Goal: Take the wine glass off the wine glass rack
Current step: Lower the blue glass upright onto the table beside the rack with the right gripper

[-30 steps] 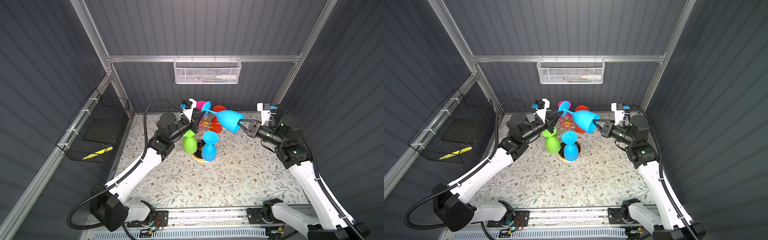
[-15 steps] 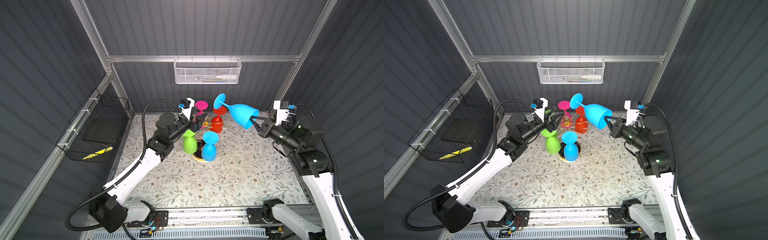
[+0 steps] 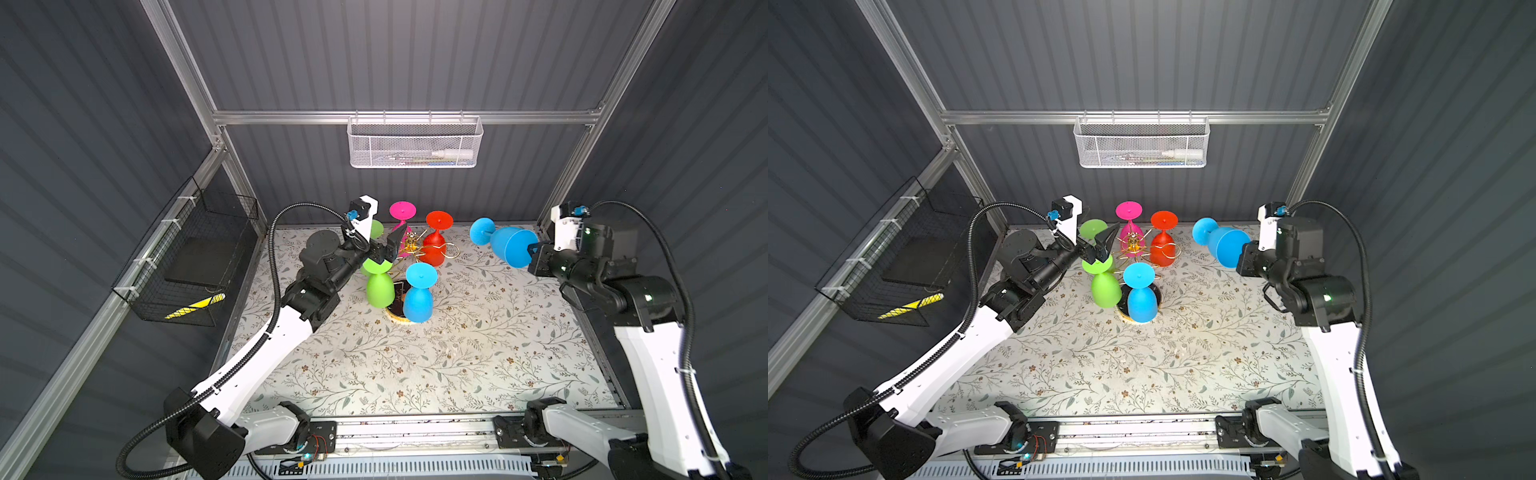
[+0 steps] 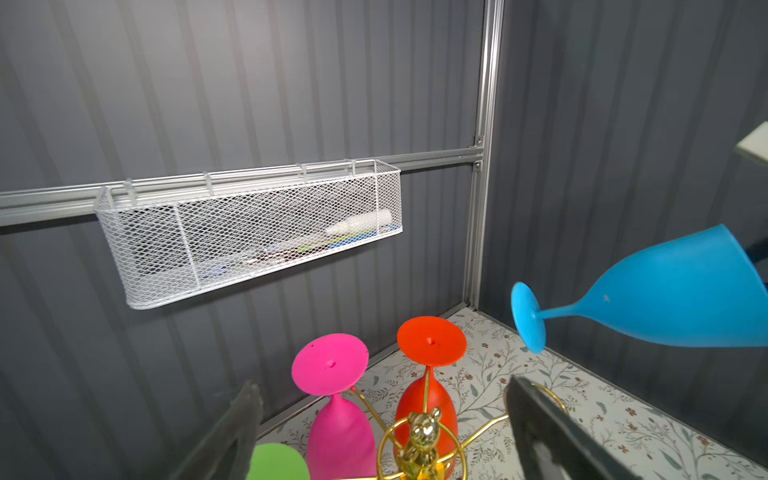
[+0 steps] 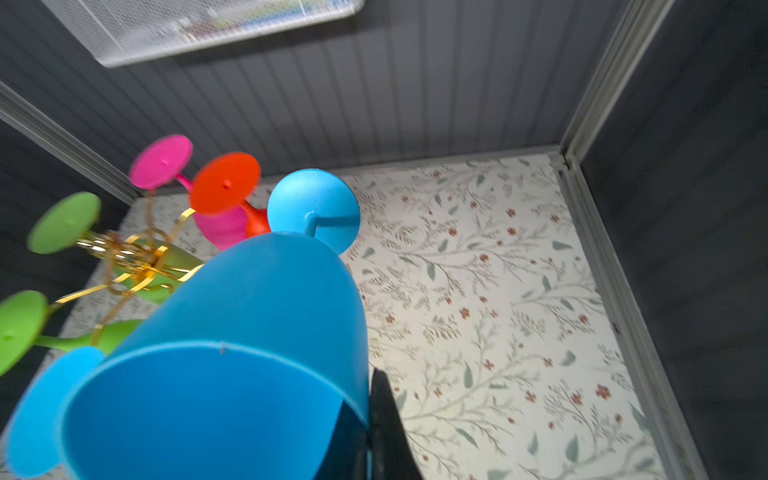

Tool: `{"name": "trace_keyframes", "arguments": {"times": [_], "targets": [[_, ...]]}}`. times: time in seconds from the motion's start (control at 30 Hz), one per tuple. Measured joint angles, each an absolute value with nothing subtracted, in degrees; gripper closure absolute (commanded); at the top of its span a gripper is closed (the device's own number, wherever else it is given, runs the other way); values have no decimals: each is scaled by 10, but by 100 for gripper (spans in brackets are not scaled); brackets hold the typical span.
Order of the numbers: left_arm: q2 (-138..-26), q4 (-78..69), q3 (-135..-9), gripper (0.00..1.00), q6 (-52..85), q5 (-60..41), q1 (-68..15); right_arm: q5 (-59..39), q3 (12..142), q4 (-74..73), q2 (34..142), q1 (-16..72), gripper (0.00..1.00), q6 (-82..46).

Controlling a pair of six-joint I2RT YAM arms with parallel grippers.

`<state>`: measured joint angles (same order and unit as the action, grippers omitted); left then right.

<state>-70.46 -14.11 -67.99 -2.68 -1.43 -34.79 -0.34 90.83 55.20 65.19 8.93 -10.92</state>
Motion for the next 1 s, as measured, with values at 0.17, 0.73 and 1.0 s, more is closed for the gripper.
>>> {"name": "trace_keyframes", "arguments": {"times": [0.17, 0.73, 1.0], "targets": [[-694, -136, -671, 0, -40, 24, -348, 23, 948, 602, 753, 90, 100, -89], [-644, -100, -647, 0, -72, 79, -348, 61, 1230, 686, 1103, 109, 100, -36], [-625, -86, -640, 1, -74, 84, -348, 60, 1346, 720, 1230, 109, 100, -23]]}}
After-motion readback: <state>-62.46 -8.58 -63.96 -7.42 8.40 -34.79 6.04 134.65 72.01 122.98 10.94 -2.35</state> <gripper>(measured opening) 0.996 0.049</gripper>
